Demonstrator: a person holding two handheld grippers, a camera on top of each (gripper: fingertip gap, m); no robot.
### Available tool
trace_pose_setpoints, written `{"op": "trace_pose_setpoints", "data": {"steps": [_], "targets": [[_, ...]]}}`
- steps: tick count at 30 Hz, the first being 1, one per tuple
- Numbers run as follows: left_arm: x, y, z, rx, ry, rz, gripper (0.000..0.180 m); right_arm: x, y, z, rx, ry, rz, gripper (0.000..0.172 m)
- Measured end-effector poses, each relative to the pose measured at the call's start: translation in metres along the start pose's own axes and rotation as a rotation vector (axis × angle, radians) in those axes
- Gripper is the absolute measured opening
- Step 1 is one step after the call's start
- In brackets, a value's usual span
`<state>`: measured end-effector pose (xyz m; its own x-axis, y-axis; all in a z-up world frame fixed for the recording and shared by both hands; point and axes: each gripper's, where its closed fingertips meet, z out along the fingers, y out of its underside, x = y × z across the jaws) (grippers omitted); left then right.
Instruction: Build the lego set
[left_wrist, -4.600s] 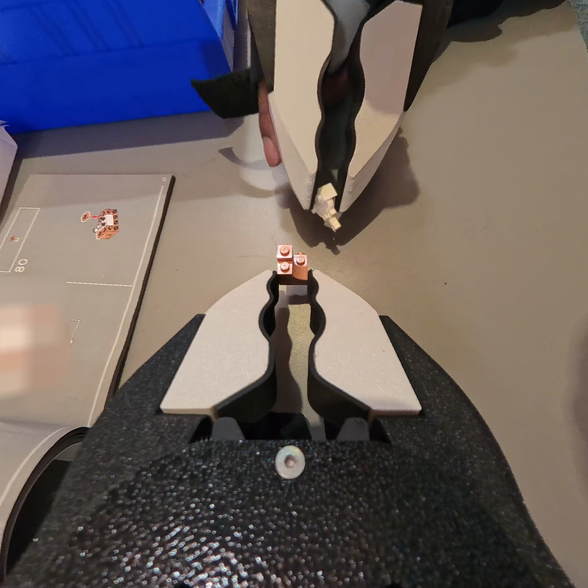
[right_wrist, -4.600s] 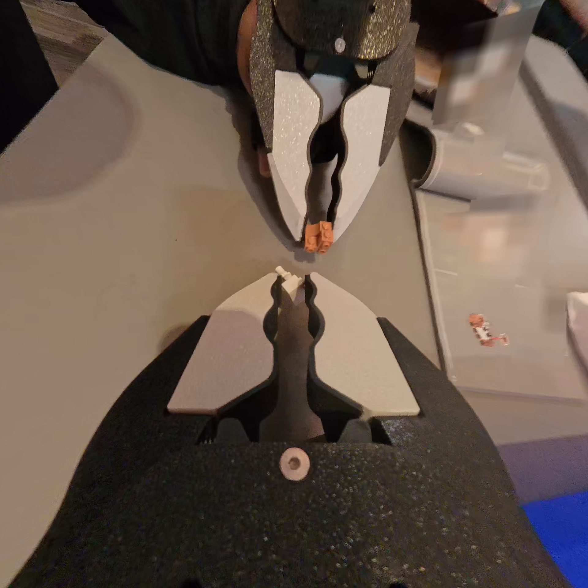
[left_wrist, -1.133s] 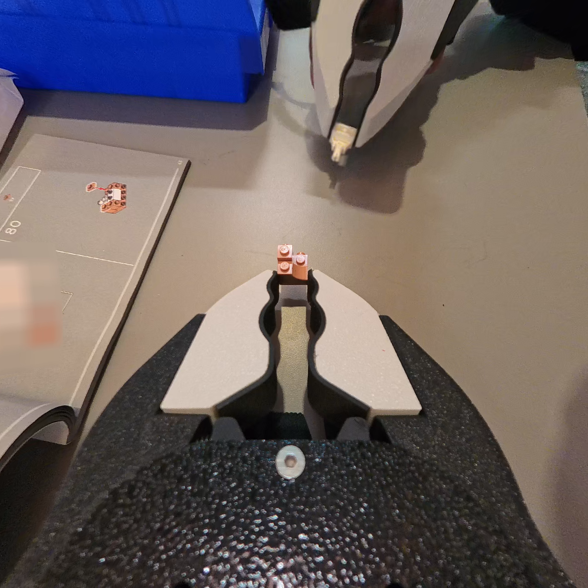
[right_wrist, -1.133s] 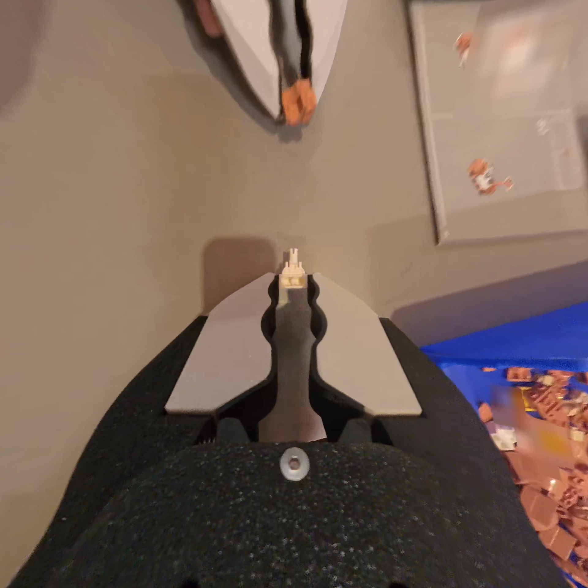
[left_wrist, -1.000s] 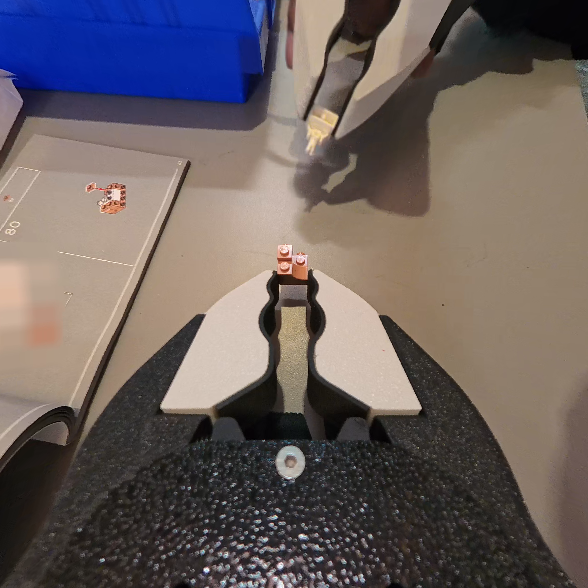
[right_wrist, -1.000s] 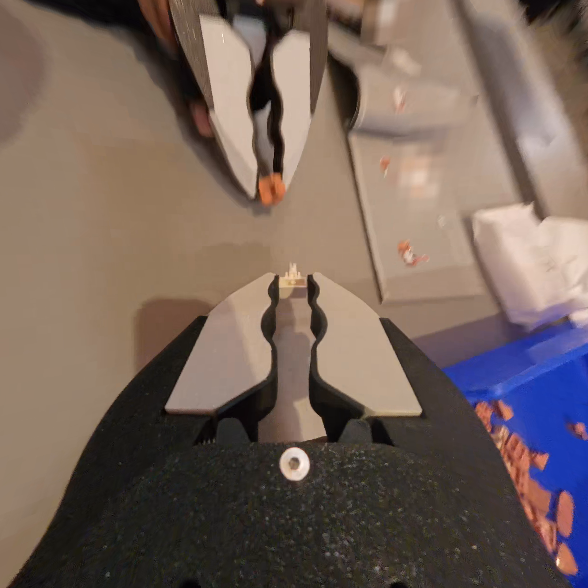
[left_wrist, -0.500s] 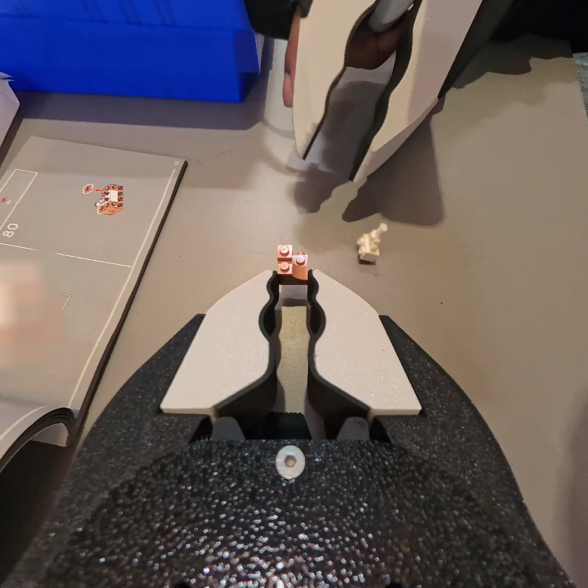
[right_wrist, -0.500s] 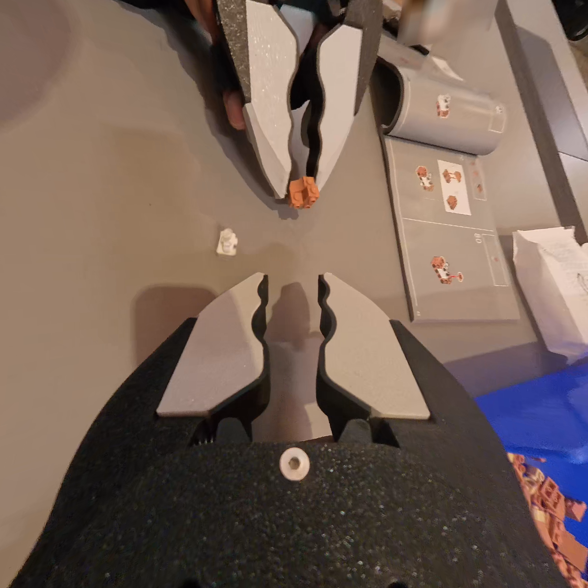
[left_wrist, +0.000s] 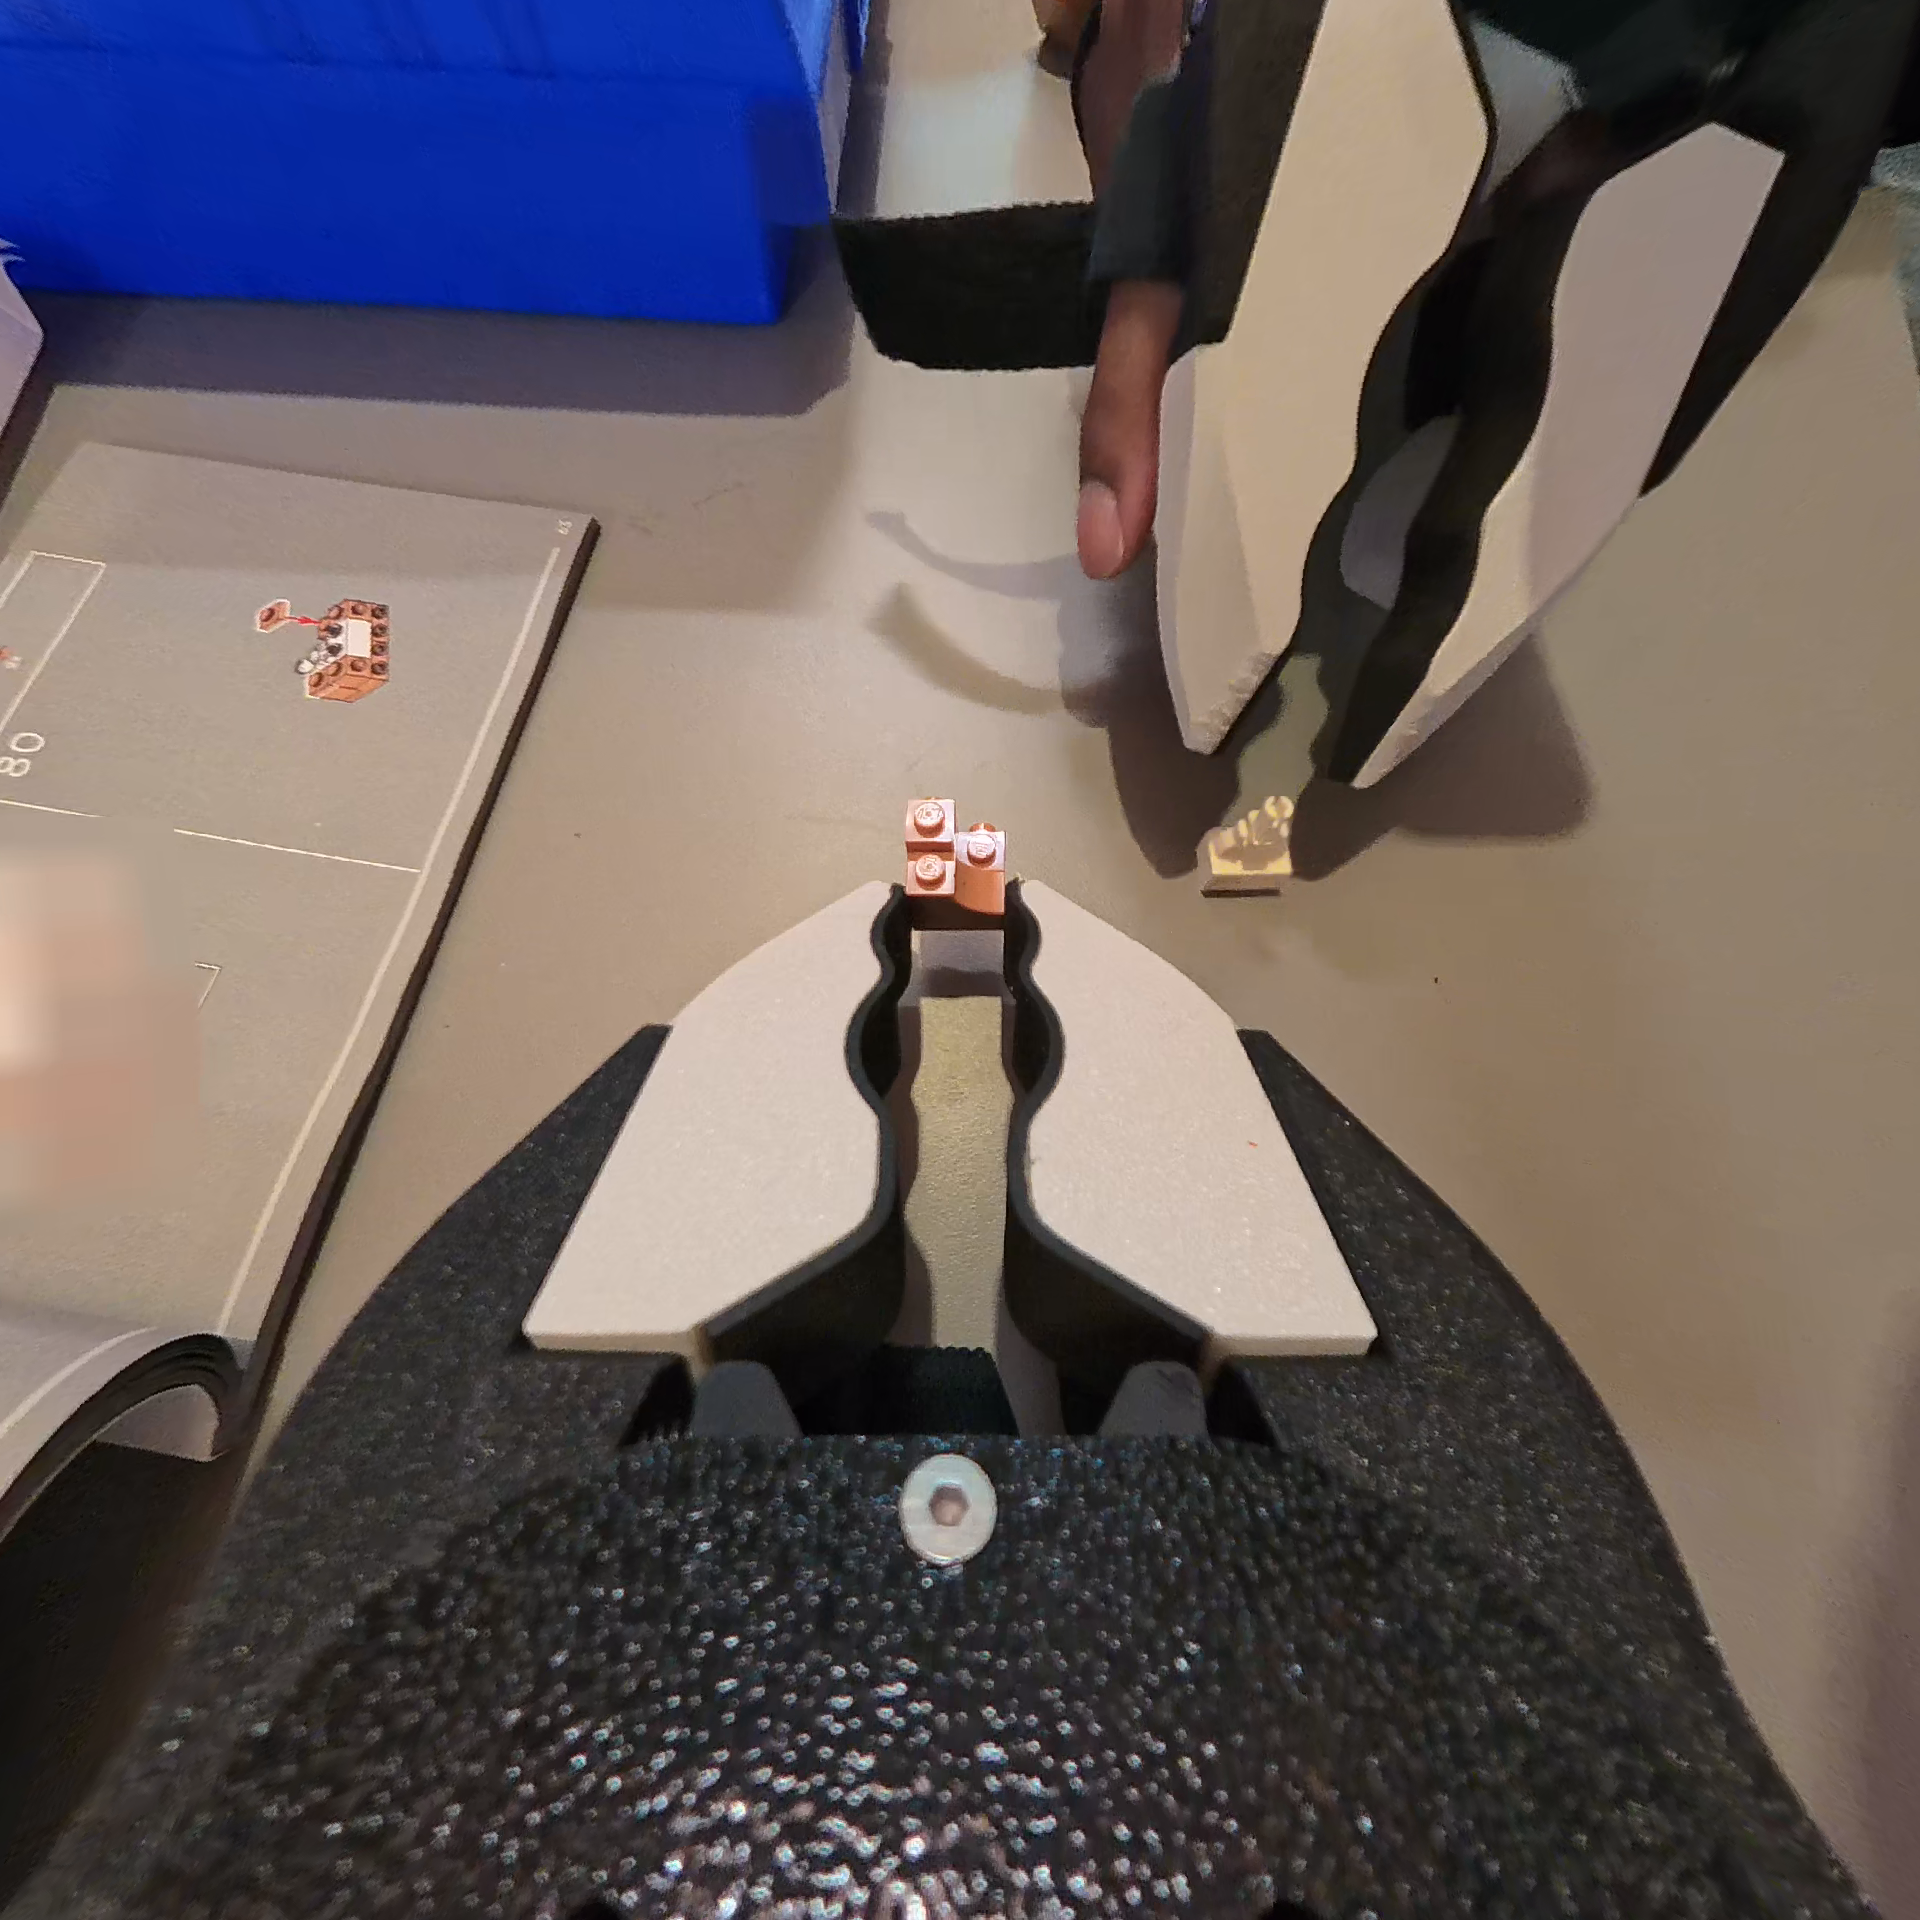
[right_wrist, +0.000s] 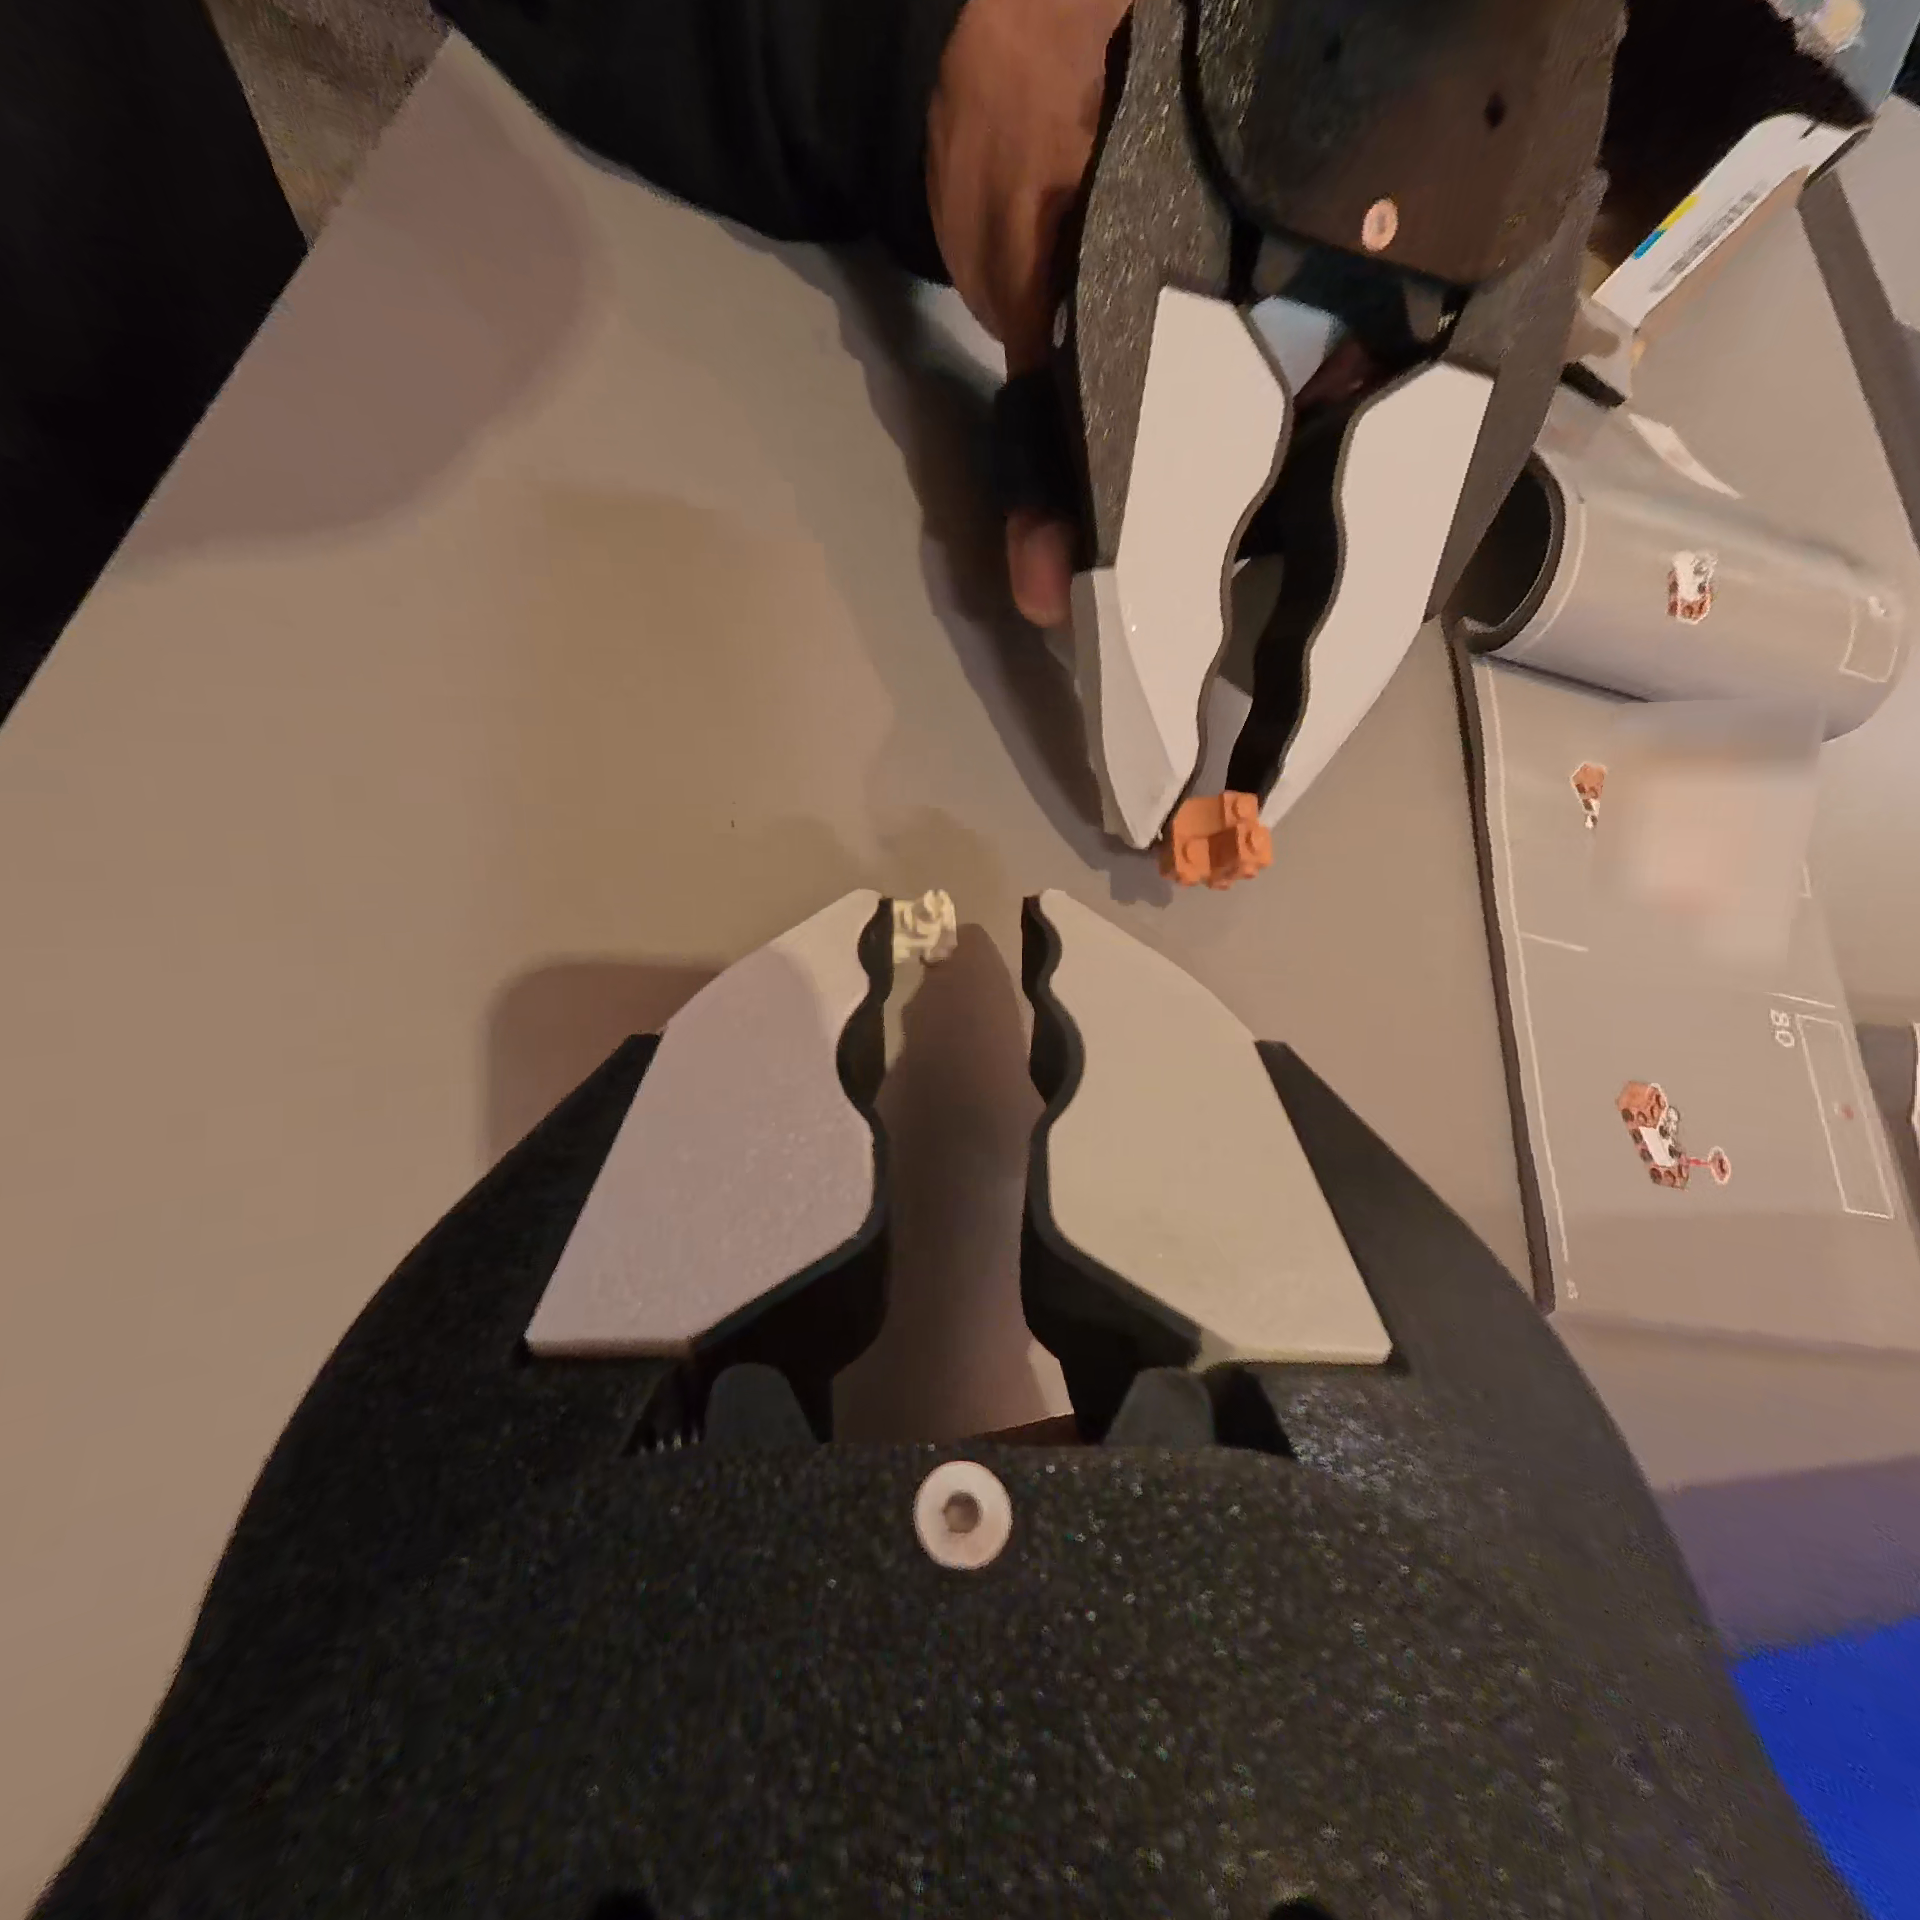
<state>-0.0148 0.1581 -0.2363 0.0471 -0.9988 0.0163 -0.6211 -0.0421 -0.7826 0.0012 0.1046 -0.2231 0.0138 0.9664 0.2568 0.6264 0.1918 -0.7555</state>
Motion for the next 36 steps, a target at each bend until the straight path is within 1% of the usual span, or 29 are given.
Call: {"op": "trace_pose_setpoints", "data": {"steps": [3, 7, 20, 23, 28, 36], "targets": [[0.001, 0.001, 0.0, -0.006, 0.0, 0.007, 0.016, -0.001, -0.003, 0.002, 0.003, 0.001, 0.012, 0.021], [0.003, 0.002, 0.0, -0.014, 0.004, 0.013, 0.016, -0.001, 0.002, 0.004, -0.025, 0.0, 0.013, 0.017], [0.006, 0.004, -0.001, -0.017, 0.022, 0.01, 0.016, 0.003, 0.004, 0.005, -0.013, -0.009, 0.062, 0.007], [0.006, 0.004, -0.002, -0.012, 0.024, 0.007, 0.016, 0.003, 0.005, 0.005, -0.014, -0.015, 0.067, 0.007], [0.006, 0.004, -0.003, -0.012, 0.027, 0.0, 0.016, 0.0, 0.011, 0.003, -0.045, -0.048, 0.073, 0.013], [0.006, 0.005, -0.003, -0.02, 0.026, 0.003, 0.016, -0.001, 0.011, 0.006, -0.04, -0.05, 0.064, 0.011]]}}
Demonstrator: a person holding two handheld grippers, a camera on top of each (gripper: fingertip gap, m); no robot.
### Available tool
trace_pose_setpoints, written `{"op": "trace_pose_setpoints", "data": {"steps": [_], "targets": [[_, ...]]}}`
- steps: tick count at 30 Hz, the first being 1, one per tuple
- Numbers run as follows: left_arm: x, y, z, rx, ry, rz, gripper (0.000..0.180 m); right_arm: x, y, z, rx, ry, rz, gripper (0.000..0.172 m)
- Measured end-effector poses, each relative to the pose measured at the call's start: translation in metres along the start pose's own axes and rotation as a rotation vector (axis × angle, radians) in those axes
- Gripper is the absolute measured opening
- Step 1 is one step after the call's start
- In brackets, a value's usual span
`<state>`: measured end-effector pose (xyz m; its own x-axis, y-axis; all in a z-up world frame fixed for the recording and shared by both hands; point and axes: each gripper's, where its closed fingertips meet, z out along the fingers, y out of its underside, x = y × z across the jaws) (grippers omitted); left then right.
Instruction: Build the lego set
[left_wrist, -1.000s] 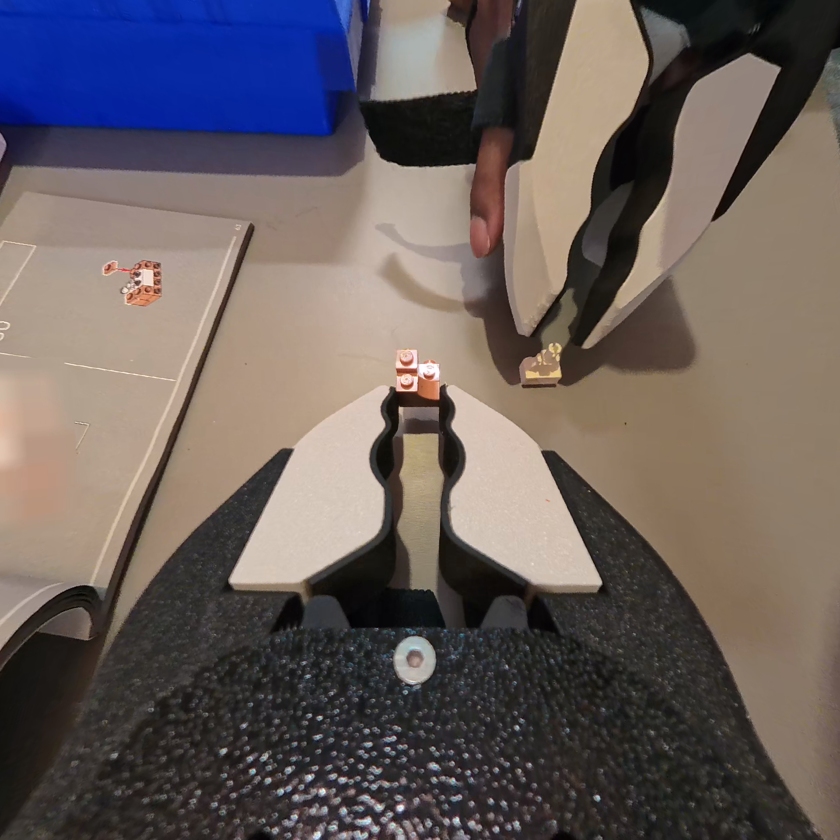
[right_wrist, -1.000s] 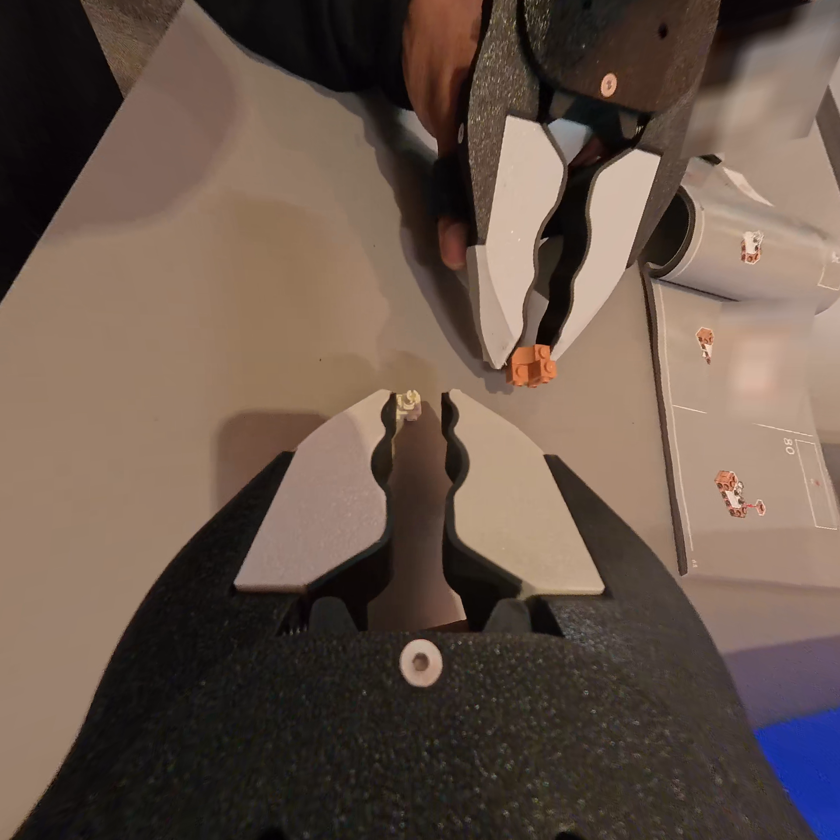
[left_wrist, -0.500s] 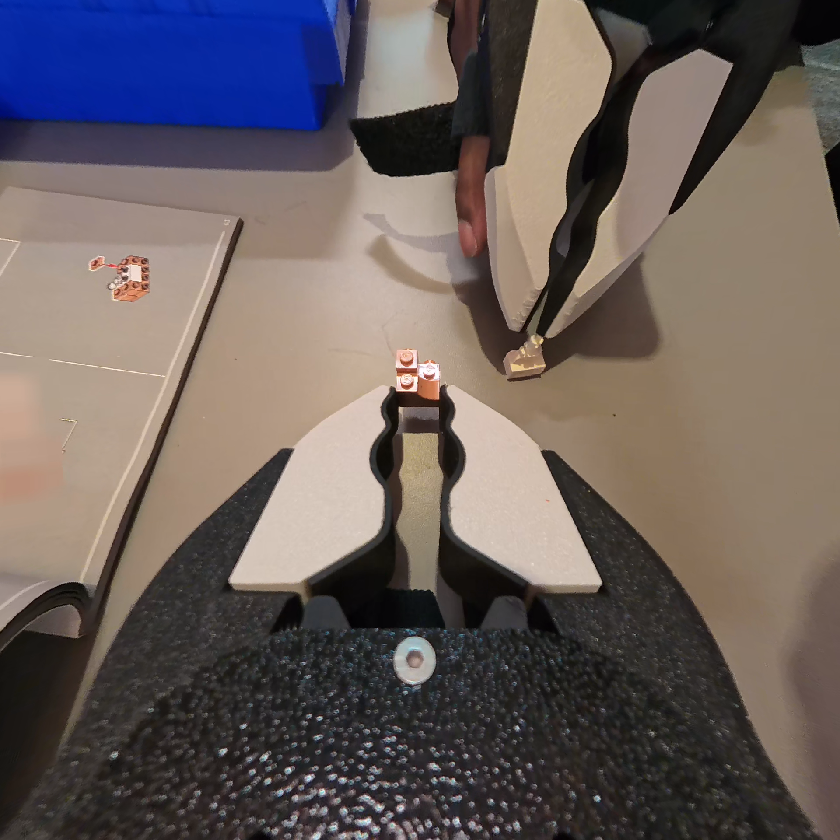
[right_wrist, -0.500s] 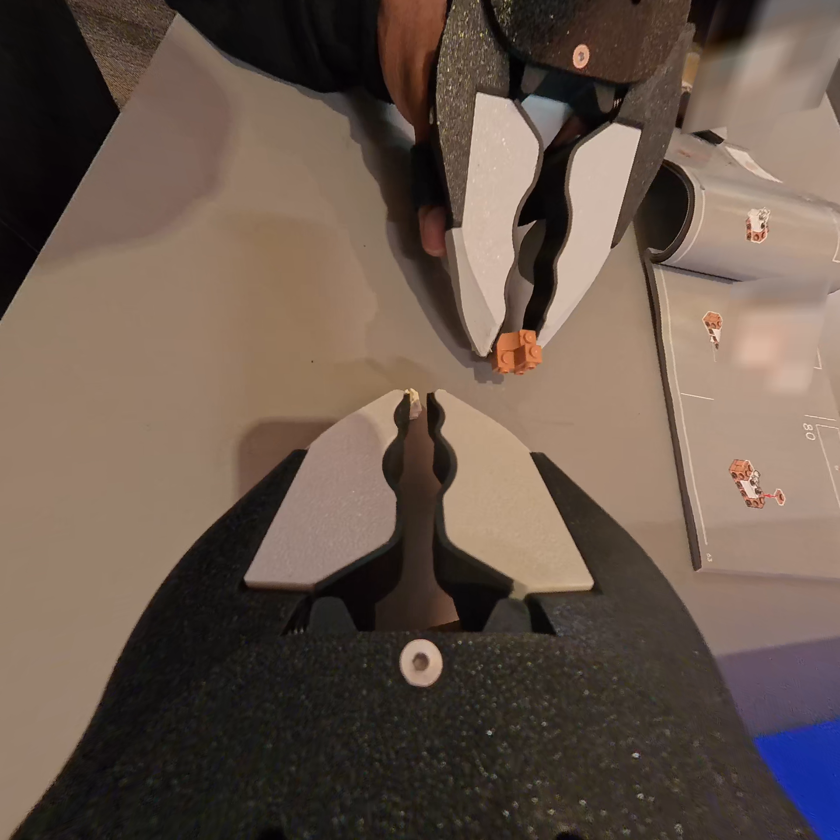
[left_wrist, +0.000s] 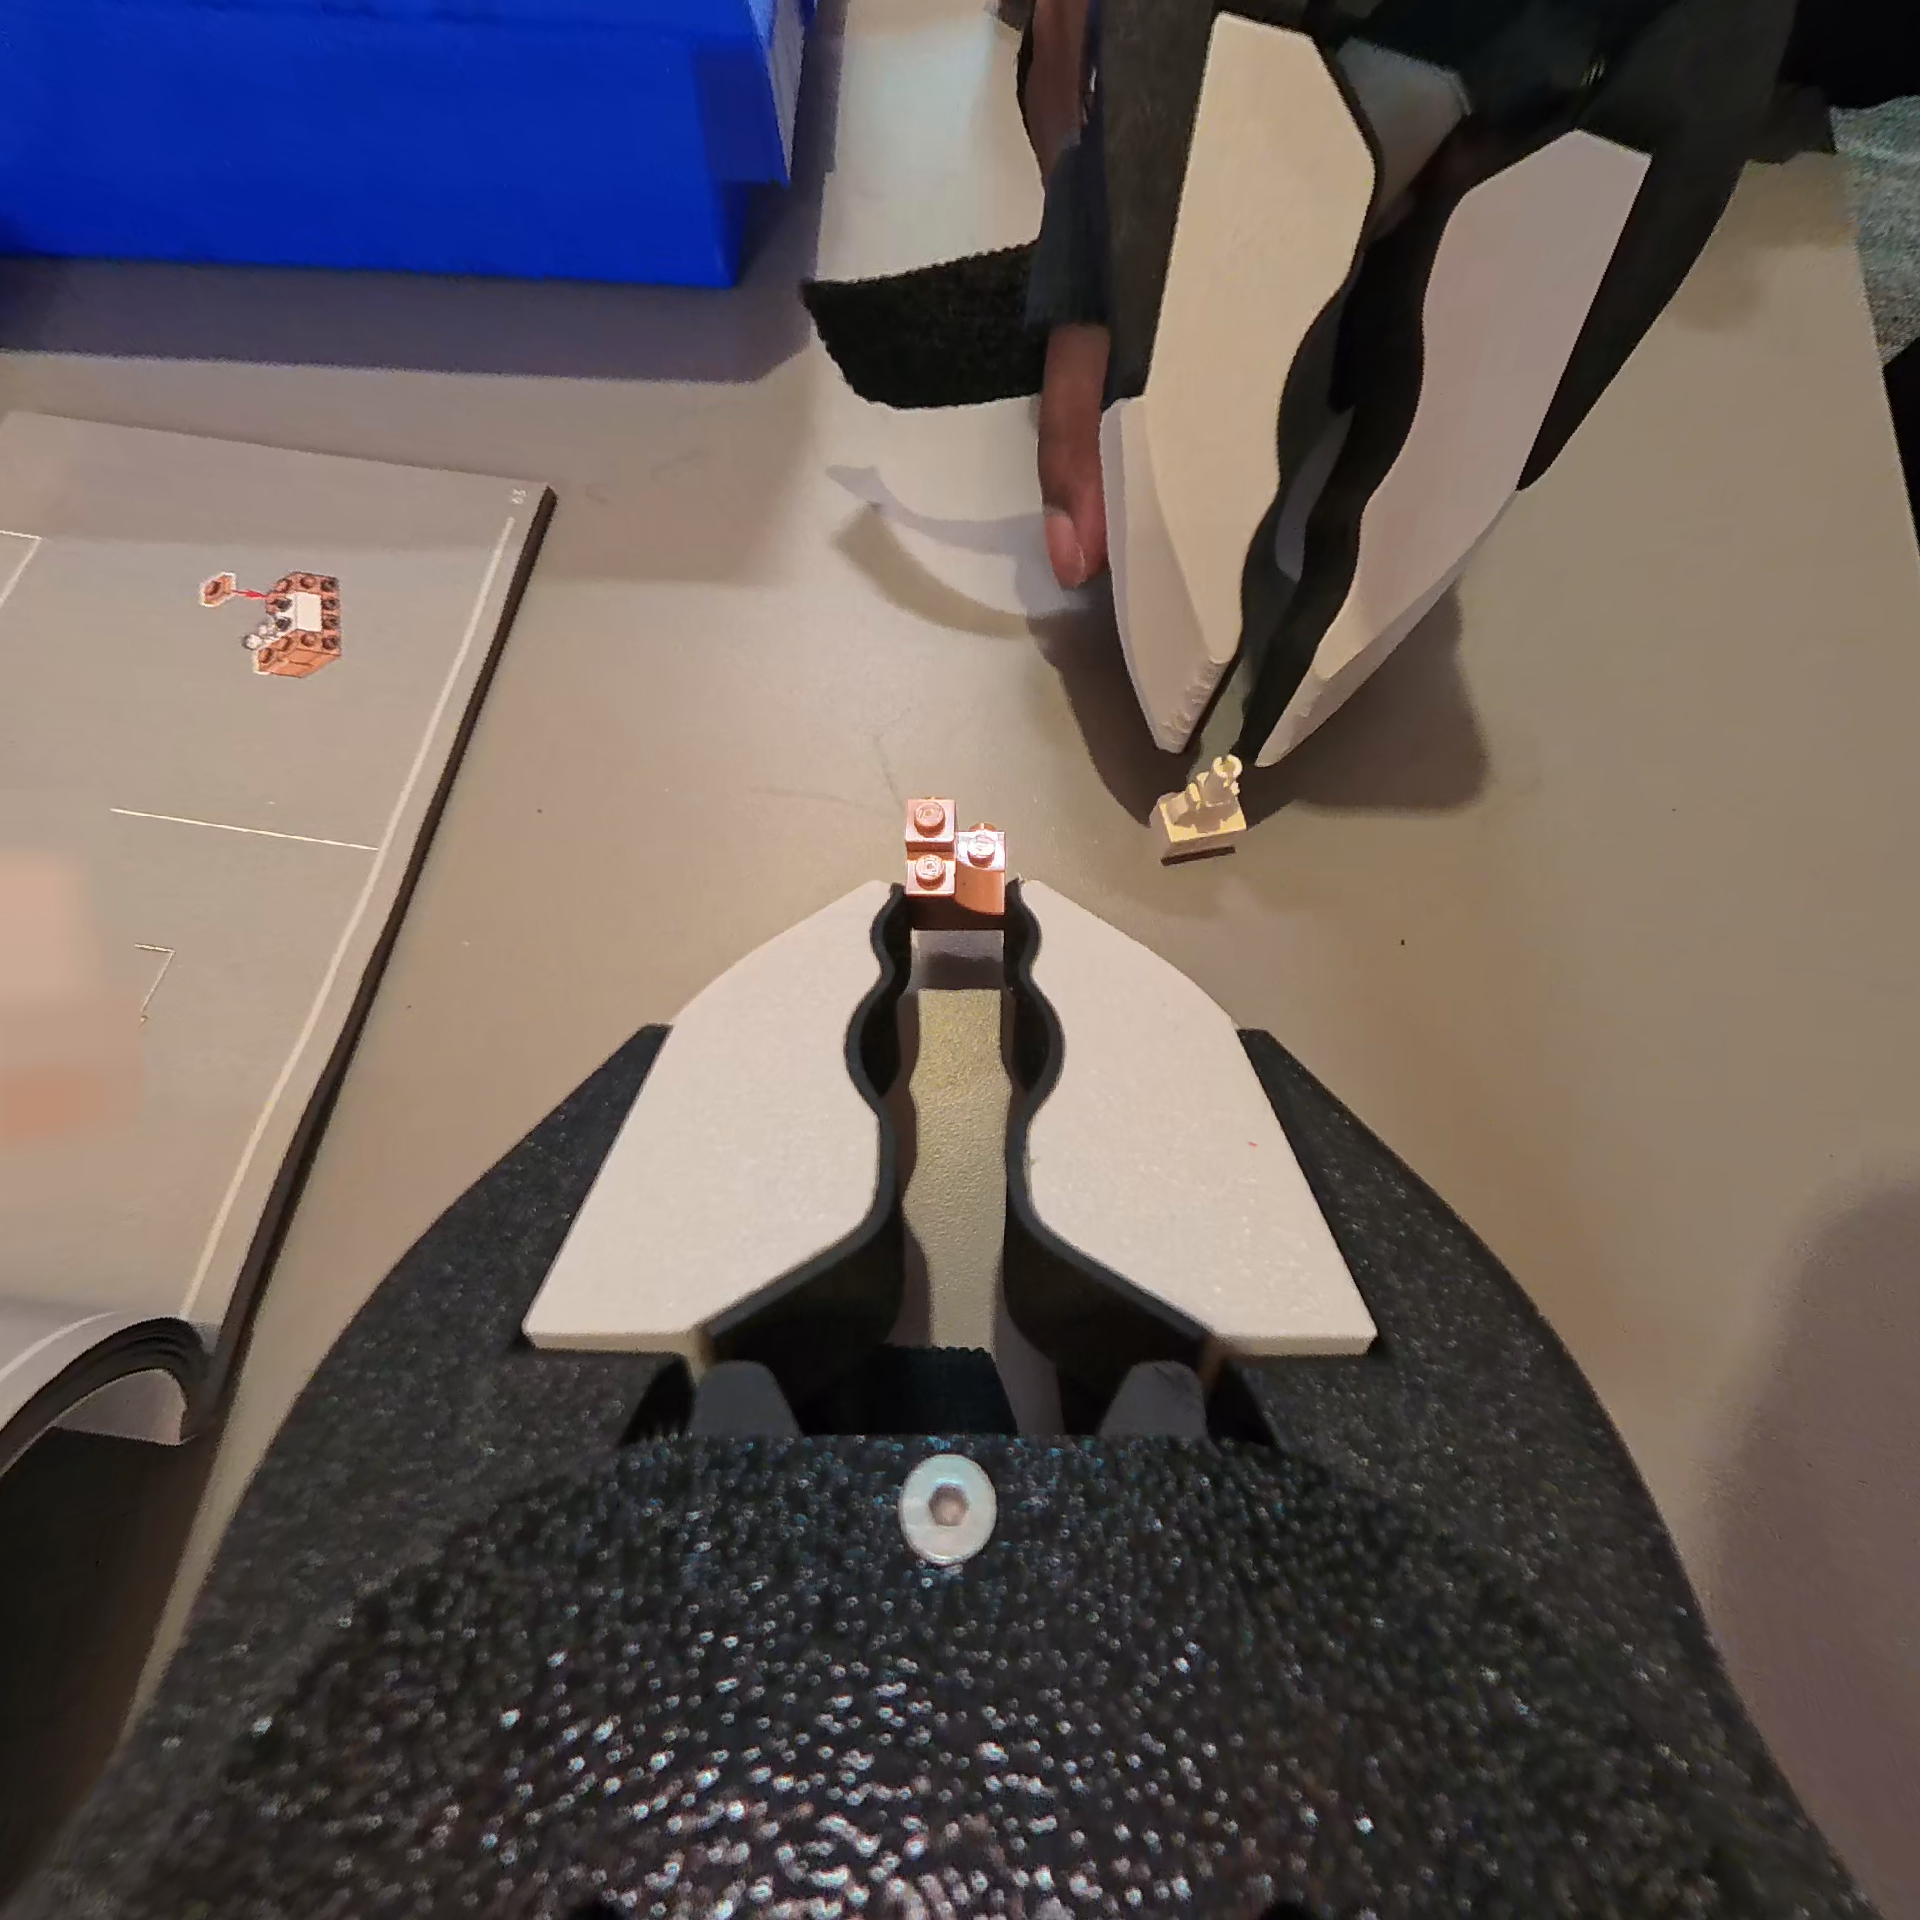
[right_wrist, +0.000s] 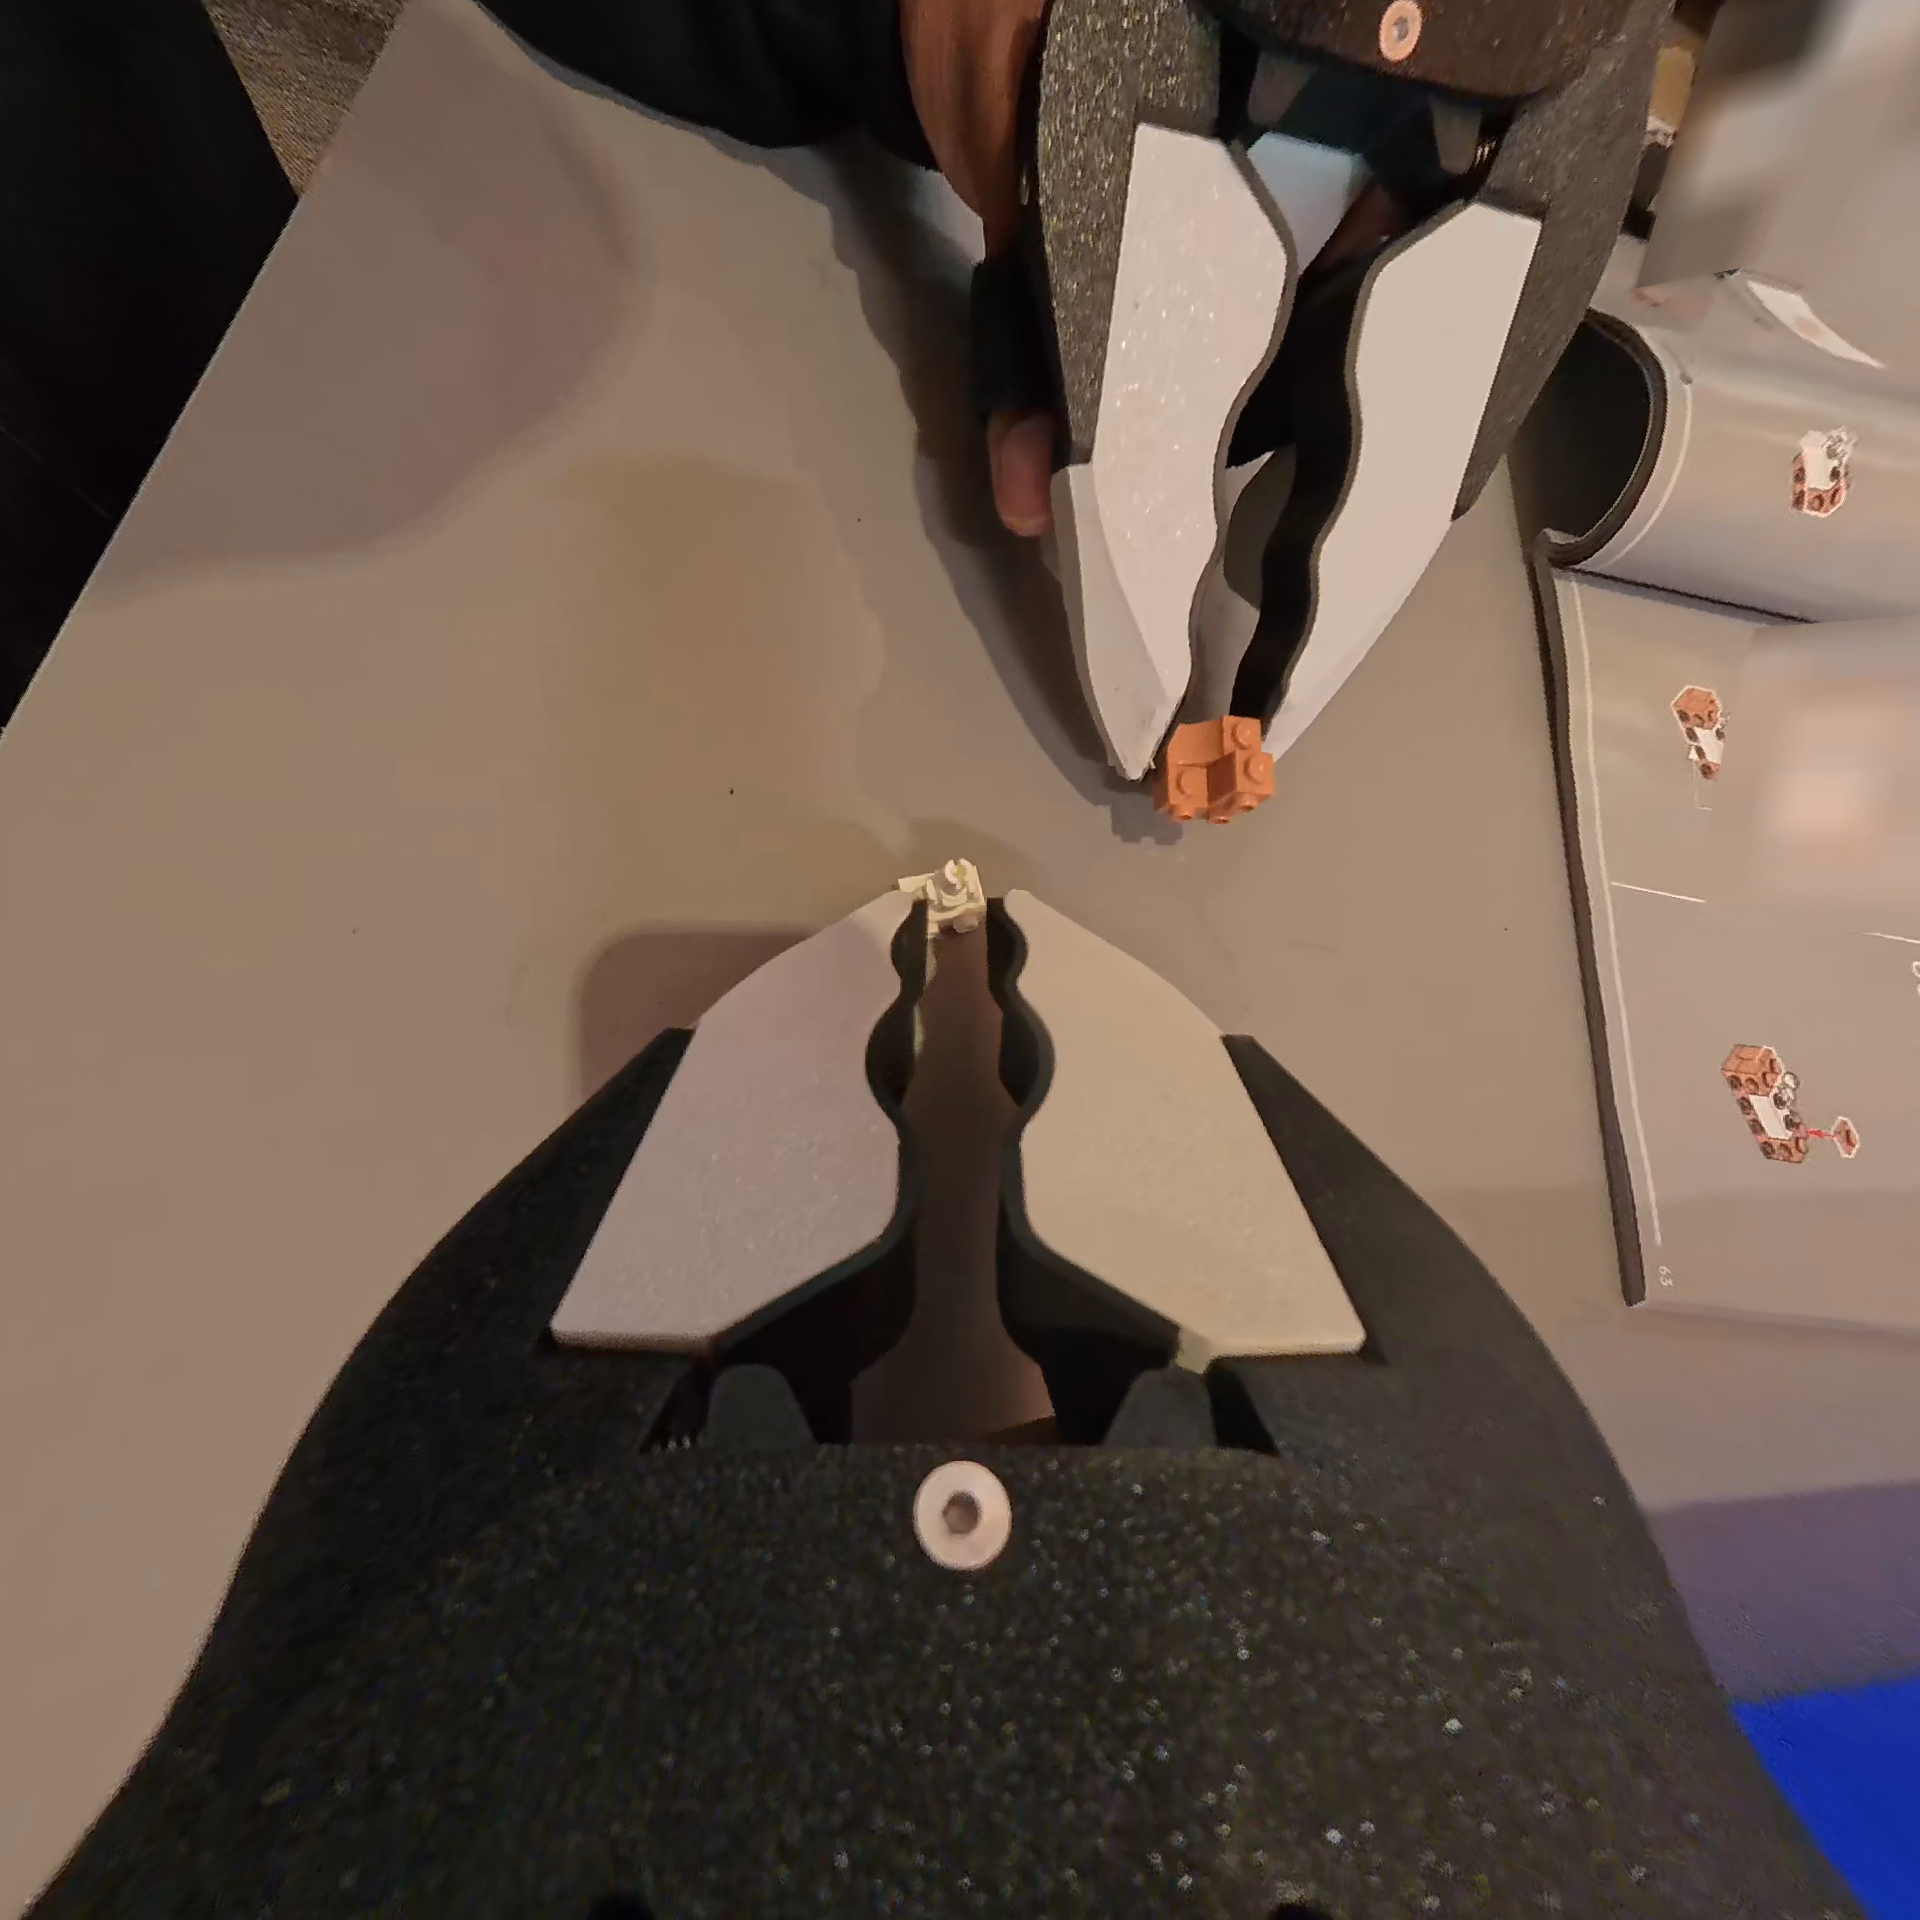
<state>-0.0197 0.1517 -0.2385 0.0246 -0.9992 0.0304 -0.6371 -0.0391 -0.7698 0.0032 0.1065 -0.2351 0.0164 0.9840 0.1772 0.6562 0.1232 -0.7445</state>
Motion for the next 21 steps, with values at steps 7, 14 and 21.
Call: {"op": "trace_pose_setpoints", "data": {"steps": [7, 14, 21], "targets": [[0.001, 0.001, 0.0, -0.009, 0.003, 0.001, 0.016, 0.0, -0.001, 0.003, 0.004, 0.001, 0.009, 0.012], [0.001, 0.002, 0.001, -0.017, 0.007, -0.002, 0.016, 0.001, -0.005, 0.005, 0.007, 0.009, -0.013, 0.005], [0.002, 0.002, 0.002, -0.027, -0.001, 0.005, 0.016, 0.017, 0.005, -0.006, -0.17, 0.065, -0.127, 0.004]]}}
